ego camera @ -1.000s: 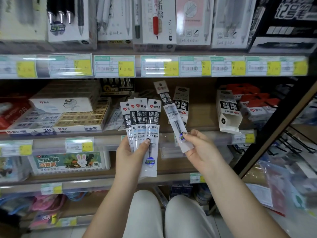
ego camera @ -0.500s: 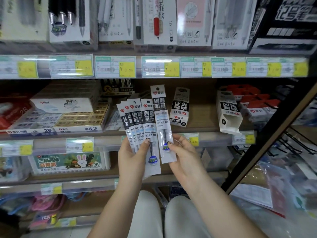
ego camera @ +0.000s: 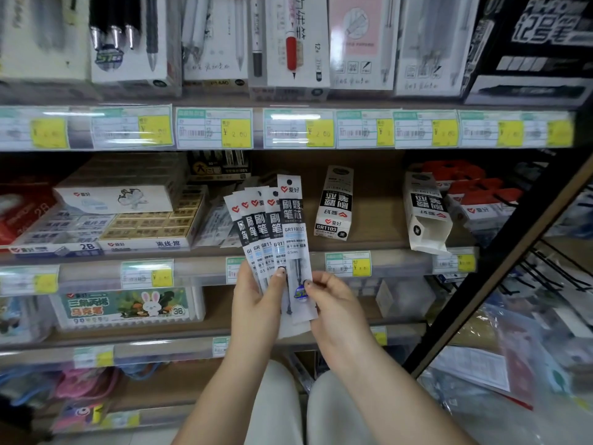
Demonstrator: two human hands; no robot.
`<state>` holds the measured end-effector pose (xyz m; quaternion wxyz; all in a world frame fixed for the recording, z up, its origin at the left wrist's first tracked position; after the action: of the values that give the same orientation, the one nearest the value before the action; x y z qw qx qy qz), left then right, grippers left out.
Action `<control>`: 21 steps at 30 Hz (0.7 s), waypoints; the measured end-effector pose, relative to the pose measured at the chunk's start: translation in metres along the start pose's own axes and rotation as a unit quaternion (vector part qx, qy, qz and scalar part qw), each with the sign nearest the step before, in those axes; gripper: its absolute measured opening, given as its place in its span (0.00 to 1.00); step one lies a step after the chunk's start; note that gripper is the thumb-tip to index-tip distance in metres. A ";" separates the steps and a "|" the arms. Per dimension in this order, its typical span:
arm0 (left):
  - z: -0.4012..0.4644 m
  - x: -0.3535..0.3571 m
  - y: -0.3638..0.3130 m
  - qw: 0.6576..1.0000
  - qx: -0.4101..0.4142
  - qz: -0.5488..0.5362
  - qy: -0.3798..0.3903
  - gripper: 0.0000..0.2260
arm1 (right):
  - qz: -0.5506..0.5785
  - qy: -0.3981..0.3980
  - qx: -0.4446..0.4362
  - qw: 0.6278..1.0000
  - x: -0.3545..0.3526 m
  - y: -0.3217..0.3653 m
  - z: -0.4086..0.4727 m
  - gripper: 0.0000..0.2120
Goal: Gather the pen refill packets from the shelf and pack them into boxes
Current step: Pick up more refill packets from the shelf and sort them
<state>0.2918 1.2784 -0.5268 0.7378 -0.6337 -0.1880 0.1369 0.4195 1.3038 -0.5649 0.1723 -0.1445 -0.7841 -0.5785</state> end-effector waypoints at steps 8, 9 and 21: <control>-0.004 0.008 -0.005 0.999 0.017 0.010 0.042 0.12 | 0.032 0.028 -0.005 0.999 0.001 -0.002 -0.004 0.07; -0.004 0.008 -0.005 0.999 0.016 0.006 0.044 0.12 | 0.027 0.033 -0.007 0.999 0.002 -0.001 -0.004 0.07; -0.005 0.008 -0.002 0.999 -0.018 -0.015 0.046 0.13 | -0.223 0.011 -0.138 0.965 -0.002 0.031 -0.011 0.09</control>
<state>0.3013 1.2775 -0.5244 0.7365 -0.6493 -0.1655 0.0928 0.4357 1.3024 -0.5367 0.0260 0.0177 -0.7074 -0.7061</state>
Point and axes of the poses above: each hand's wrist, its own z-axis towards the middle knuckle, its own x-axis out of the palm, y = z × x, the point moved 10 cm from there along z, towards the middle knuckle
